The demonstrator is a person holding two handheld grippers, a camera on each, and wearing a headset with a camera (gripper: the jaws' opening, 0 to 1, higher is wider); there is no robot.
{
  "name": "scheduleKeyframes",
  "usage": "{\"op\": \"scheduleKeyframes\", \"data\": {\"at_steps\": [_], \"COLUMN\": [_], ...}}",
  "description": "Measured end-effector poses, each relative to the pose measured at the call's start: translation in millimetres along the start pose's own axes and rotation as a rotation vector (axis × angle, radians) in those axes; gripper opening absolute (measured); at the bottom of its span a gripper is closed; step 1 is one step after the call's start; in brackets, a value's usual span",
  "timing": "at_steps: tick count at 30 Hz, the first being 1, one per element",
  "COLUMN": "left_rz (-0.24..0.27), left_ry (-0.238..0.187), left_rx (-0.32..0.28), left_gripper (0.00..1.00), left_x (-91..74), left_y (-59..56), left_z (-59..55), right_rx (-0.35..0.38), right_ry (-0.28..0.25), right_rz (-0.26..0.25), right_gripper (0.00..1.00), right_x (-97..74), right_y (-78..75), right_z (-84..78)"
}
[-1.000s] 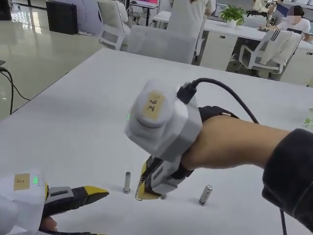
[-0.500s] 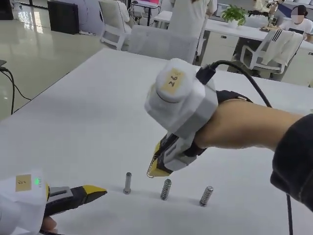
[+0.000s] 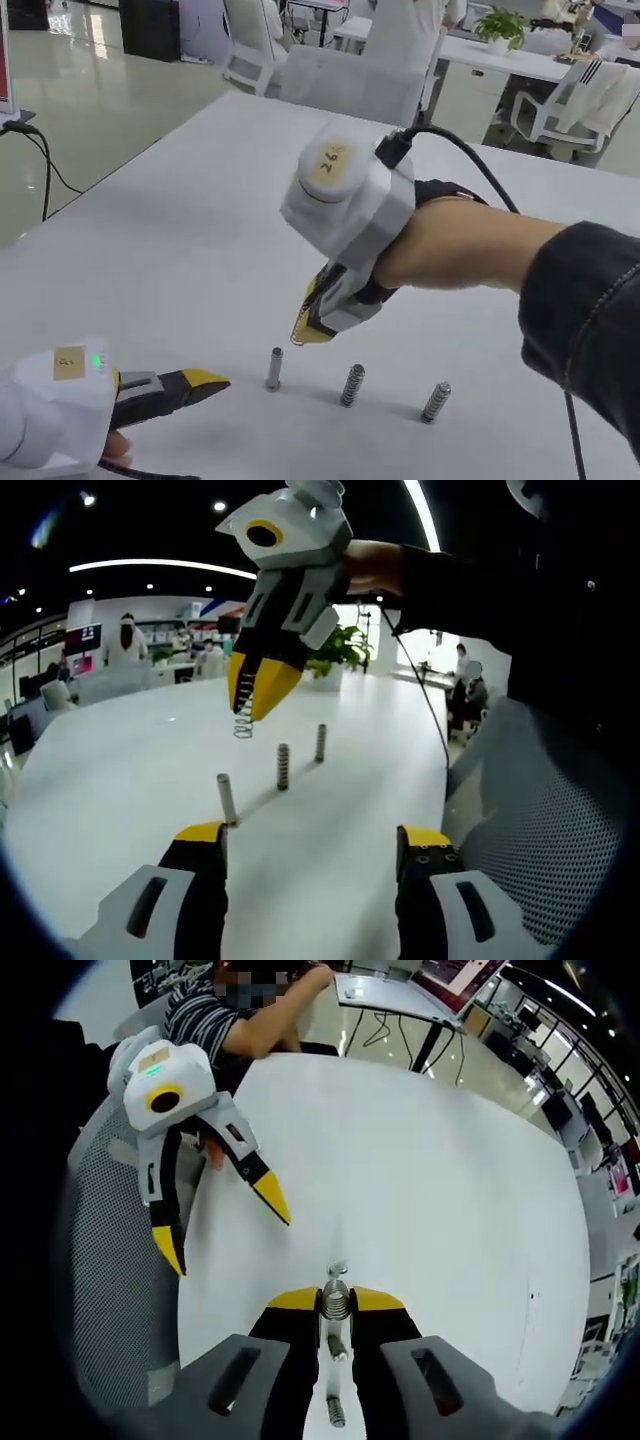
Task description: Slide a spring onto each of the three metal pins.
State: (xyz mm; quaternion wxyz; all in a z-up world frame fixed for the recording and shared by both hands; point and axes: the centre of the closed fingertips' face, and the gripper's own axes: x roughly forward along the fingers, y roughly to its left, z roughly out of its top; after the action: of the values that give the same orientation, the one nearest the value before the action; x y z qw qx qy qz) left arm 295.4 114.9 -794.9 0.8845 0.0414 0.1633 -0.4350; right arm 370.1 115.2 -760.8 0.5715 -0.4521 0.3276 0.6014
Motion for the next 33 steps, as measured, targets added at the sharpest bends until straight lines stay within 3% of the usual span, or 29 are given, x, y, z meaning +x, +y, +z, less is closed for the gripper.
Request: {"op": "scheduleKeyframes", "data": {"at_steps": [10, 33], "left_rz": [0.002, 0.006], "left_ry": [0.002, -0.010], "left_rx": [-0.005, -0.018], "left_gripper": [0.66, 0.65], "left_x": [0.6, -1.0], "left_y": [1.1, 3.7], "left_z": [-0.8, -0.5], "right_rx": [-0.006, 0.014], "right_ry": [0.001, 0.045], "right_rz": [0.018, 0.057], "right_gripper": [0.08, 0.08], "right_x": [19.5, 48.6], "right_y": [-6.8, -10.2], "right_z": [5.8, -0.2]}}
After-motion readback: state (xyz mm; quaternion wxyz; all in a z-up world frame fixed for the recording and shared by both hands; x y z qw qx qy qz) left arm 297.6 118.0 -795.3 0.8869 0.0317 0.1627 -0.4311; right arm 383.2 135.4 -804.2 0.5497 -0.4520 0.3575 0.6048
